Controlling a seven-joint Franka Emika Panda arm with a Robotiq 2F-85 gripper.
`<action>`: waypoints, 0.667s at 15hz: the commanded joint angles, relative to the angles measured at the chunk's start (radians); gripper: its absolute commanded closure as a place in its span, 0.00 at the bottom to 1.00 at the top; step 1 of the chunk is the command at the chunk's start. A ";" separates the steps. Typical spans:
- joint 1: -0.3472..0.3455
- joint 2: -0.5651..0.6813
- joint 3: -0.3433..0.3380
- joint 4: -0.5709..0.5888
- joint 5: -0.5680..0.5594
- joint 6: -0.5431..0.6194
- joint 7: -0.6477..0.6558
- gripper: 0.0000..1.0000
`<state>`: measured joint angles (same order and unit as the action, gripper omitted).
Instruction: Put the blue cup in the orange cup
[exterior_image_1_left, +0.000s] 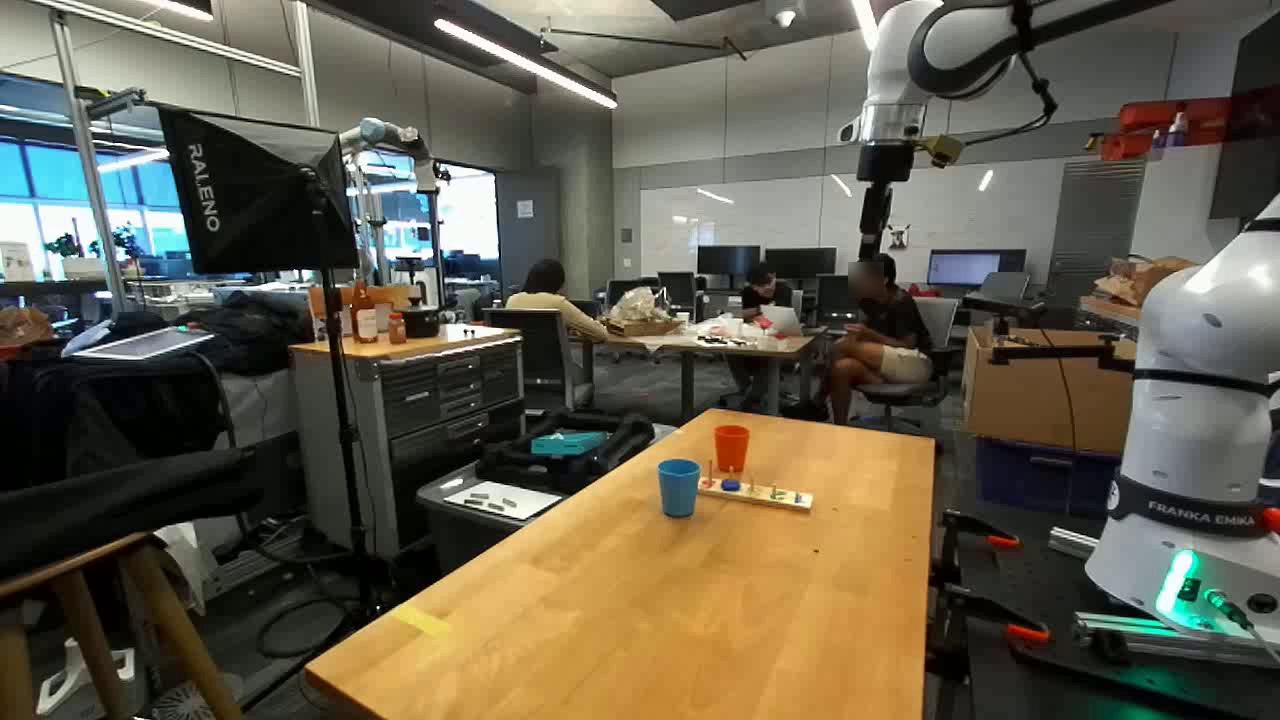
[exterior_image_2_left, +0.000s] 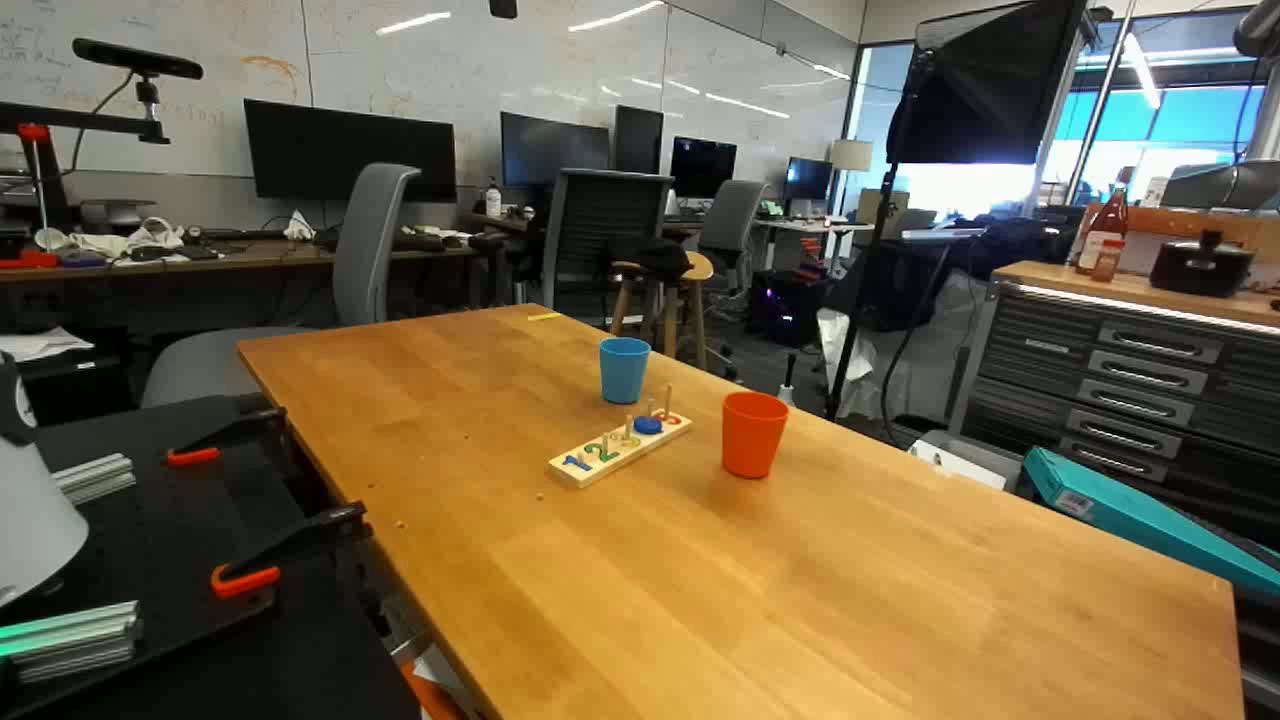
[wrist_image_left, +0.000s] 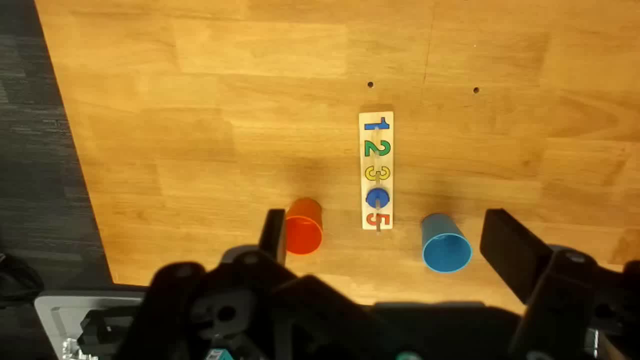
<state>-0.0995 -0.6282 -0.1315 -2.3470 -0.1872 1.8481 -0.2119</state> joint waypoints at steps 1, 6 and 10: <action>0.006 0.000 -0.004 0.005 -0.002 -0.001 0.003 0.00; 0.024 0.018 0.028 -0.021 -0.015 0.042 0.016 0.00; 0.092 0.140 0.116 -0.069 -0.007 0.185 0.059 0.00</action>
<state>-0.0553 -0.5882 -0.0746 -2.4016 -0.1871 1.9282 -0.2025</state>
